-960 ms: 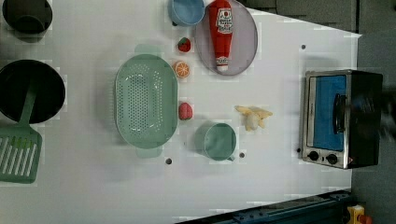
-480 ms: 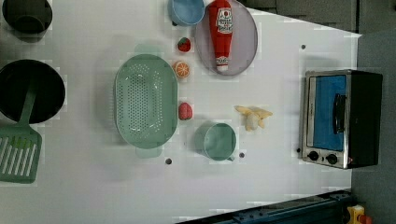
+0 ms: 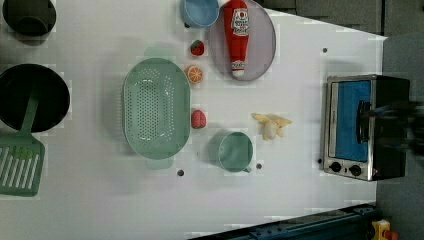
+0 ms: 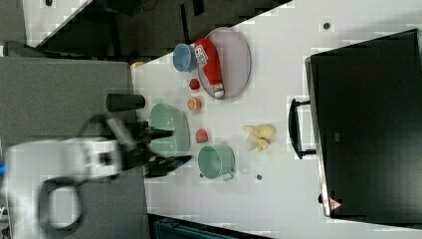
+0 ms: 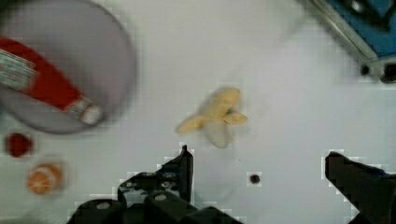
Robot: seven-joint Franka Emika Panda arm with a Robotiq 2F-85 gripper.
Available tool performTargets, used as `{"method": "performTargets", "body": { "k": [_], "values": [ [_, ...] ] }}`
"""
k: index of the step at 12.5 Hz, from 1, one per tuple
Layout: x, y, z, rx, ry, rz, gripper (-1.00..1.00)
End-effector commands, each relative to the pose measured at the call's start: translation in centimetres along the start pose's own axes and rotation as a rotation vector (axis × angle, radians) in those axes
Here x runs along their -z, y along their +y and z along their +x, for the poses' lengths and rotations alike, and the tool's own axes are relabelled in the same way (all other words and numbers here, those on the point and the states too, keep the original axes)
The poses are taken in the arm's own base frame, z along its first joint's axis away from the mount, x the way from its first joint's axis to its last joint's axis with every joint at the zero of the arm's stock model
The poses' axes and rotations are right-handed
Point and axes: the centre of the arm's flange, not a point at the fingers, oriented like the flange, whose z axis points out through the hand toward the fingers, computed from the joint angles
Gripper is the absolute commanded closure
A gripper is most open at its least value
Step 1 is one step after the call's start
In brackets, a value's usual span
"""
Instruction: Pick banana from table and place on oven.
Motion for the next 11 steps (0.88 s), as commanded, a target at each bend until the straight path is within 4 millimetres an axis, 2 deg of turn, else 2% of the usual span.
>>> {"method": "performTargets", "body": {
  "k": [1, 7, 11],
  "values": [
    [-7.5, -0.9, 0.1, -0.03, -0.02, 0.008, -1.0],
    [-21.8, -1.3, -0.1, -0.027, 0.003, 0.02, -1.0],
    [-29.4, -1.1, -0.8, -0.023, -0.031, -0.021, -1.0]
  ]
}}
